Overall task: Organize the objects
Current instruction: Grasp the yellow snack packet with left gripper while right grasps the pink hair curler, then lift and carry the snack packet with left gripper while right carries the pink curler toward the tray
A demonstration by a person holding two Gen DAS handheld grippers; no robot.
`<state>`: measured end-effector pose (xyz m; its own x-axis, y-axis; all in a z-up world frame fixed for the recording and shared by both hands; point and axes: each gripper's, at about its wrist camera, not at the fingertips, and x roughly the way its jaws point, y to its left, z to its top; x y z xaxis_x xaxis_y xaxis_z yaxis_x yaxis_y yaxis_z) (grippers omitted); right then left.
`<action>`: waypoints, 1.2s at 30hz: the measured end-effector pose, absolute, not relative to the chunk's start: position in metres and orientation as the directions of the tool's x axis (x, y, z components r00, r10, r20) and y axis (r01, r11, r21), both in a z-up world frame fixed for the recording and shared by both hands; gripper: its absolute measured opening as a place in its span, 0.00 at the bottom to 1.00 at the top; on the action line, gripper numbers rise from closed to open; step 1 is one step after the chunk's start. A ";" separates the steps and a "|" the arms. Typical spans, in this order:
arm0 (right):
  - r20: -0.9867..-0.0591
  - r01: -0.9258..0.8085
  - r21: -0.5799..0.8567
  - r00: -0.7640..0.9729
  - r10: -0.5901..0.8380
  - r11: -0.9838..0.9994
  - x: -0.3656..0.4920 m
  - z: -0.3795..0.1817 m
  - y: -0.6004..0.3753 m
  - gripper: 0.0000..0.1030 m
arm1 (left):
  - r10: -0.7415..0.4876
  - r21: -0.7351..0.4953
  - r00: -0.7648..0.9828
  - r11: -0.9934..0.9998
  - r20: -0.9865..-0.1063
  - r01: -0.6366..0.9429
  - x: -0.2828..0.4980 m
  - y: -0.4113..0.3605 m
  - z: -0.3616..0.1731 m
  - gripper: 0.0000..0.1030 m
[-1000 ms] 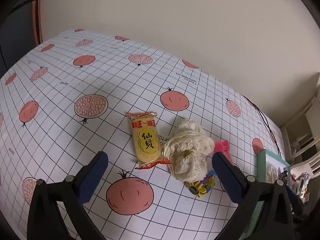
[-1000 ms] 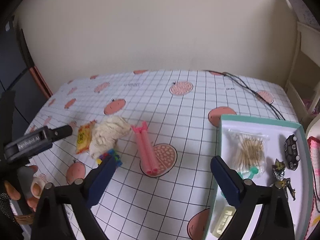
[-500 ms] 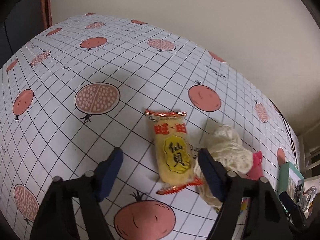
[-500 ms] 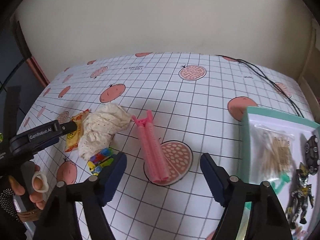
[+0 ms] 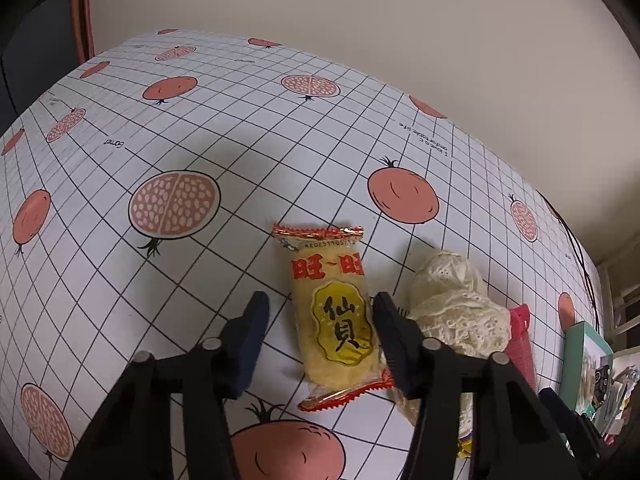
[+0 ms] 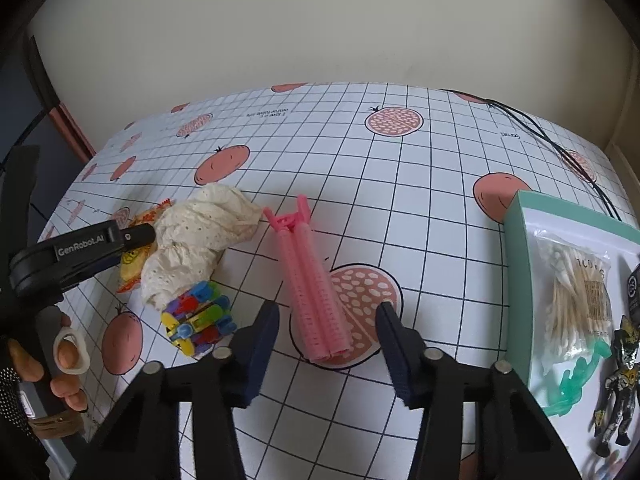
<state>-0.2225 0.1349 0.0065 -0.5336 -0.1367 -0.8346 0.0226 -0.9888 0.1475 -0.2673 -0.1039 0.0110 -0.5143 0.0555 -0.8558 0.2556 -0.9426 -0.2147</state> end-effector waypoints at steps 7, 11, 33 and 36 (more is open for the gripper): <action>-0.839 0.021 0.147 -0.526 -0.136 -0.989 -0.223 0.002 0.134 0.33 | 0.055 -0.204 -0.512 -0.949 -0.857 0.240 -0.268 -0.099 0.011 0.37; -0.837 0.028 0.138 -0.531 -0.132 -0.990 -0.223 0.002 0.132 0.31 | 0.049 -0.194 -0.511 -0.953 -0.858 0.233 -0.267 -0.098 0.011 0.36; -0.791 0.019 0.184 -0.590 -0.160 -0.983 -0.214 0.025 0.143 0.27 | 0.013 -0.154 -0.521 -0.962 -0.854 0.227 -0.256 -0.099 0.029 0.34; -0.777 0.020 0.195 -0.607 -0.167 -0.981 -0.210 0.032 0.146 0.27 | 0.019 -0.165 -0.537 -0.960 -0.843 0.225 -0.252 -0.098 0.039 0.34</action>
<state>-0.2100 0.1461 0.0321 -0.6069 -0.1668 -0.7771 0.0198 -0.9806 0.1950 -0.2524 -0.0982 0.0392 -0.5373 0.0185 -0.8432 0.2253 -0.9603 -0.1647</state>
